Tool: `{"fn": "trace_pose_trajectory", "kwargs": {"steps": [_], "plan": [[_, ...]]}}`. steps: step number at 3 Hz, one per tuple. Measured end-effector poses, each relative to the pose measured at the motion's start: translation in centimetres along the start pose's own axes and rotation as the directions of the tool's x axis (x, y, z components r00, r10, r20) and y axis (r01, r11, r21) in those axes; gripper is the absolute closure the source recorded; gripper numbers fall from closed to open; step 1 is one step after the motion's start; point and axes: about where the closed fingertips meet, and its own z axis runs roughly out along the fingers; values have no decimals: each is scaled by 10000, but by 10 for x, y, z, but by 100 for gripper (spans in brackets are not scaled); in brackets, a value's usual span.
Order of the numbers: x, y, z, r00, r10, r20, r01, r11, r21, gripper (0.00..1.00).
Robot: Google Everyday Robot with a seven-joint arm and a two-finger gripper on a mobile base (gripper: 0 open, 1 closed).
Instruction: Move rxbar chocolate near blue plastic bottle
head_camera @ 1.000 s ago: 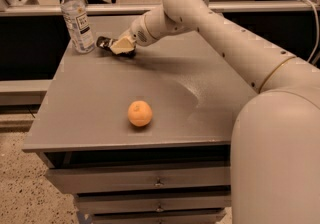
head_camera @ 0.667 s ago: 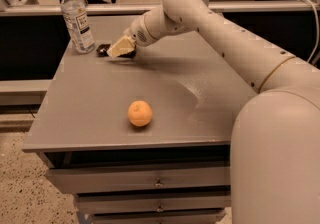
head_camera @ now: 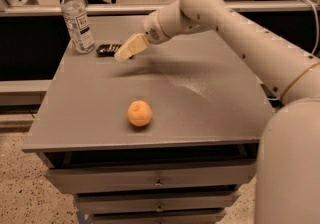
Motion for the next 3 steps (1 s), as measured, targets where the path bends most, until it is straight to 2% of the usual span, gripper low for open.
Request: {"fn": "trace_pose_trajectory", "kwargs": {"steps": [1, 2, 3], "plan": [[8, -9, -92, 9981, -409, 471, 373, 9966, 739, 0], [34, -20, -207, 9954, -561, 781, 397, 9794, 1978, 0], [35, -19, -202, 9959, -501, 750, 347, 9804, 1938, 0]]}}
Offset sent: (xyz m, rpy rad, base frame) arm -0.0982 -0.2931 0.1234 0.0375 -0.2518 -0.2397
